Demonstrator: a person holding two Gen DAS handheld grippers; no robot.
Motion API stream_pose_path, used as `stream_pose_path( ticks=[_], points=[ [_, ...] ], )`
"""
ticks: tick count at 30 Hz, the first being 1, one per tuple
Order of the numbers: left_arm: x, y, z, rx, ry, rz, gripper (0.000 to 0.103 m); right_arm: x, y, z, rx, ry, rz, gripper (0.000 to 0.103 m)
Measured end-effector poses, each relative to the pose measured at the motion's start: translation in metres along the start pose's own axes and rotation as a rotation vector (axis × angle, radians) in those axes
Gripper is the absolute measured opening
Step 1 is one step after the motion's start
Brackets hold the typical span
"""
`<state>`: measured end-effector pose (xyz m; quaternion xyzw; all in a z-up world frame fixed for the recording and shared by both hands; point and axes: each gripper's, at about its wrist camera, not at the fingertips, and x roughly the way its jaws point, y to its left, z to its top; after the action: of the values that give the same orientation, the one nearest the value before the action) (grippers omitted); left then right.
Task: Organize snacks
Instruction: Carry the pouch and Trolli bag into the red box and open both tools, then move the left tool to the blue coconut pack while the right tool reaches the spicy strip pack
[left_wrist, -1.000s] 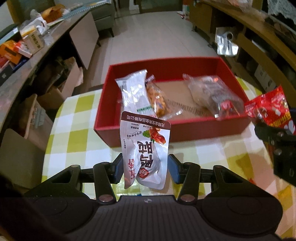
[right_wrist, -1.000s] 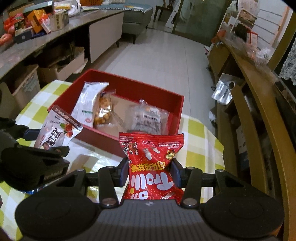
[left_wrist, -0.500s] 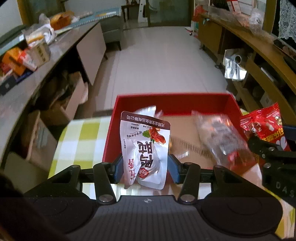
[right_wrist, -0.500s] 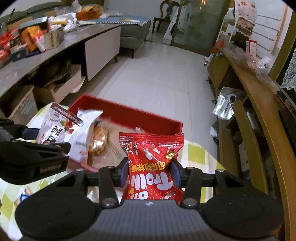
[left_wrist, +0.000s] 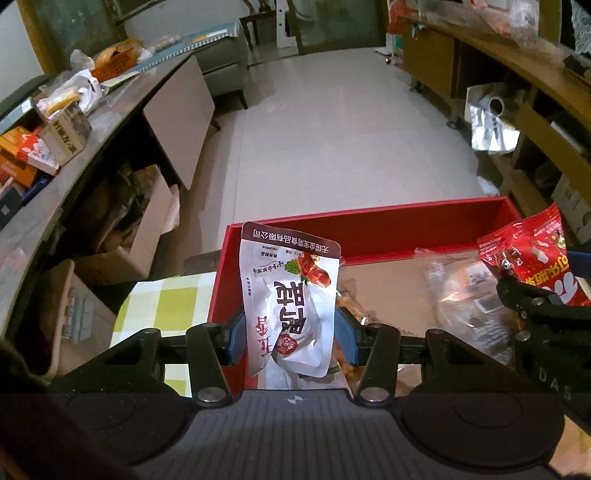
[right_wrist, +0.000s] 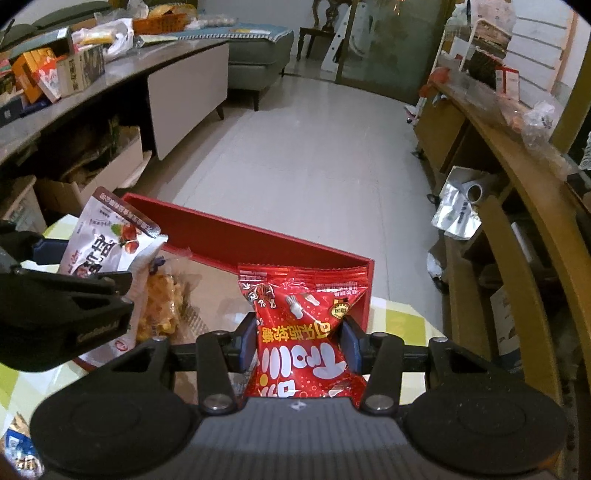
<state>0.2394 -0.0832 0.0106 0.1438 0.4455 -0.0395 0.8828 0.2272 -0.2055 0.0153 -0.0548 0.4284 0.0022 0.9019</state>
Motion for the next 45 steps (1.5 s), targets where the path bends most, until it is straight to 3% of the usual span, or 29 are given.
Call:
stream_pose_path(
  ticks=[4, 7, 10, 12, 24, 35, 45],
  points=[
    [0.009, 0.001, -0.003, 0.000, 0.021, 0.003, 0.060, 0.007, 0.000, 0.000, 0.002, 0.015, 0.006, 0.054],
    [0.011, 0.000, -0.005, 0.008, 0.018, 0.032, 0.076, 0.007, 0.001, 0.000, -0.005, 0.014, -0.001, 0.057],
    [0.008, -0.002, -0.008, 0.026, 0.010, 0.047, 0.078, 0.007, -0.001, 0.001, 0.008, 0.014, -0.009, 0.065],
    [0.005, 0.000, -0.008, 0.015, 0.008, 0.037, 0.083, 0.004, -0.004, -0.001, 0.025, 0.012, -0.002, 0.066],
    [-0.044, 0.006, -0.023, 0.013, -0.028, -0.001, 0.088, -0.048, -0.011, -0.020, 0.129, 0.018, 0.027, 0.072],
    [-0.080, 0.013, -0.071, 0.024, 0.015, -0.023, 0.088, -0.088, 0.002, -0.078, 0.155, 0.092, 0.048, 0.073],
    [-0.085, 0.026, -0.125, 0.010, 0.115, -0.057, 0.088, -0.096, 0.015, -0.131, 0.226, 0.178, 0.113, 0.074]
  ],
)
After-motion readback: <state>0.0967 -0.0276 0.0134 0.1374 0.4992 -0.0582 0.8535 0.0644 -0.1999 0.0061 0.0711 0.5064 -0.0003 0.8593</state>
